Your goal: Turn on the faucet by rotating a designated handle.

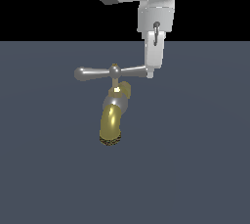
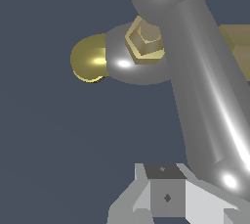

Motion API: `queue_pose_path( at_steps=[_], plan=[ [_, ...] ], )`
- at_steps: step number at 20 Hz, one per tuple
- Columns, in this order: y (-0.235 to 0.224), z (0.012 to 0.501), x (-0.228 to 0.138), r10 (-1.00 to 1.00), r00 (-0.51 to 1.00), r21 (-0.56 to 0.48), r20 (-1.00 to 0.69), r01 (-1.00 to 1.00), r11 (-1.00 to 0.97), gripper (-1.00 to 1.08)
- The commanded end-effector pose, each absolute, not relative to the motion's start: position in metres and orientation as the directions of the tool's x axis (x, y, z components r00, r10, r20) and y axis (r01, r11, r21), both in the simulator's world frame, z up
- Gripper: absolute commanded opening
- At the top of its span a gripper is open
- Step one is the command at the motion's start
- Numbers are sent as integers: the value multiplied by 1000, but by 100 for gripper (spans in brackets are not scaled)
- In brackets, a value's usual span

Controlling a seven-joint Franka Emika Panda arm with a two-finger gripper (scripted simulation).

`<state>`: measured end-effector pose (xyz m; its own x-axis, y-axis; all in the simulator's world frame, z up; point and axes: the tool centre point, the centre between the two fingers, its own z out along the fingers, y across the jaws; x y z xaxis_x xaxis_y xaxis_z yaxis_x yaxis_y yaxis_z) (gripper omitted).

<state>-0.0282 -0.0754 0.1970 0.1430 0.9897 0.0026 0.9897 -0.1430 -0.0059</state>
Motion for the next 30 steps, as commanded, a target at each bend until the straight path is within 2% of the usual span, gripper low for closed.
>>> queue_pose_path(
  at_steps=[1, 9, 11, 30],
  plan=[
    [-78, 197, -18, 990, 143, 0, 0, 990, -143, -100],
    [-84, 197, 4, 990, 143, 0, 0, 990, -143, -100],
    [-83, 197, 0, 989, 145, -4, 2, 989, -145, -100],
    [-51, 197, 59, 990, 144, -1, 1, 990, -144, -100]
  ],
)
